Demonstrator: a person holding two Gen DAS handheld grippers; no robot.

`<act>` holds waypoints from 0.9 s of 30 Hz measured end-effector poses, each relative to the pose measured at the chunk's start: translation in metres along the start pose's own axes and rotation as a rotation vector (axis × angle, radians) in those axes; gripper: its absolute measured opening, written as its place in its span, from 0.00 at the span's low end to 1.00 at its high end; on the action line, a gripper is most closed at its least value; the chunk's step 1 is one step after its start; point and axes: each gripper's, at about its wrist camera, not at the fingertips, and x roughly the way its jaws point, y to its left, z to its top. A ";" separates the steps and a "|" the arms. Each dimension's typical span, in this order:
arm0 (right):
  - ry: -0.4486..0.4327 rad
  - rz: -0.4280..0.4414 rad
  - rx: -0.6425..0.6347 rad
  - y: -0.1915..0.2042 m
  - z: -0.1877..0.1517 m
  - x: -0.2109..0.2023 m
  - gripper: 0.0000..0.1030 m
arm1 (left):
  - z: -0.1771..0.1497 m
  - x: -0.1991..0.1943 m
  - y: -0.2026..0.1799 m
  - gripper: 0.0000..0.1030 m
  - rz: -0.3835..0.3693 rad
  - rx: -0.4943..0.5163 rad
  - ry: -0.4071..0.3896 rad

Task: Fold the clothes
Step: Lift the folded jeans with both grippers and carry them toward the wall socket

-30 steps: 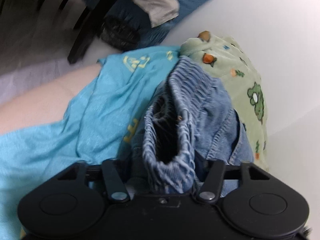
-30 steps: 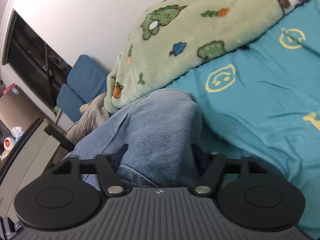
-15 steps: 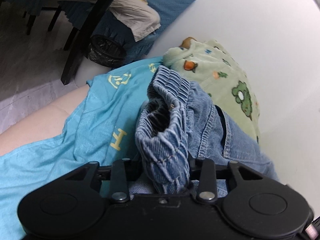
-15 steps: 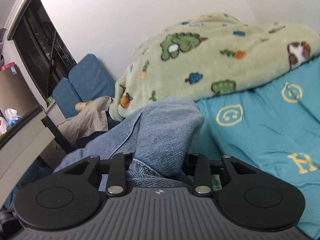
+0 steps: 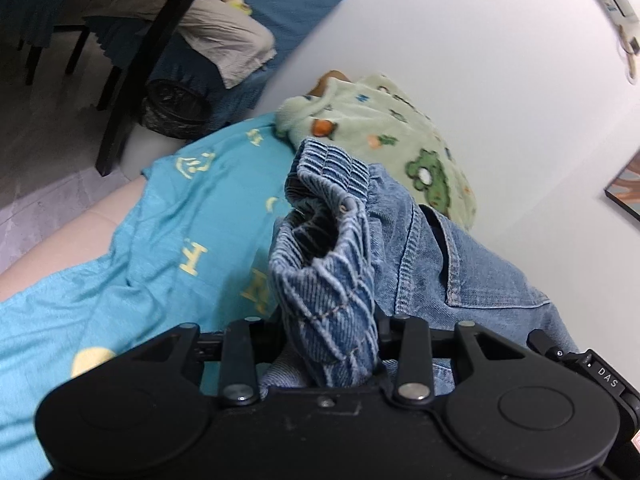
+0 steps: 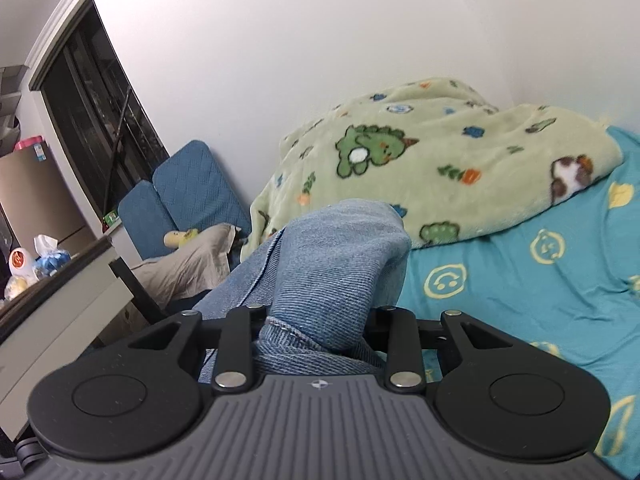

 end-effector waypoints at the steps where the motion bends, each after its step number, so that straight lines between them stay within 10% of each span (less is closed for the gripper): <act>1: -0.008 -0.005 -0.003 -0.001 0.003 -0.009 0.32 | -0.001 -0.003 -0.007 0.33 -0.009 0.007 0.004; 27: -0.336 -0.207 0.007 -0.077 0.118 -0.265 0.32 | -0.093 -0.075 -0.235 0.33 -0.353 0.239 0.086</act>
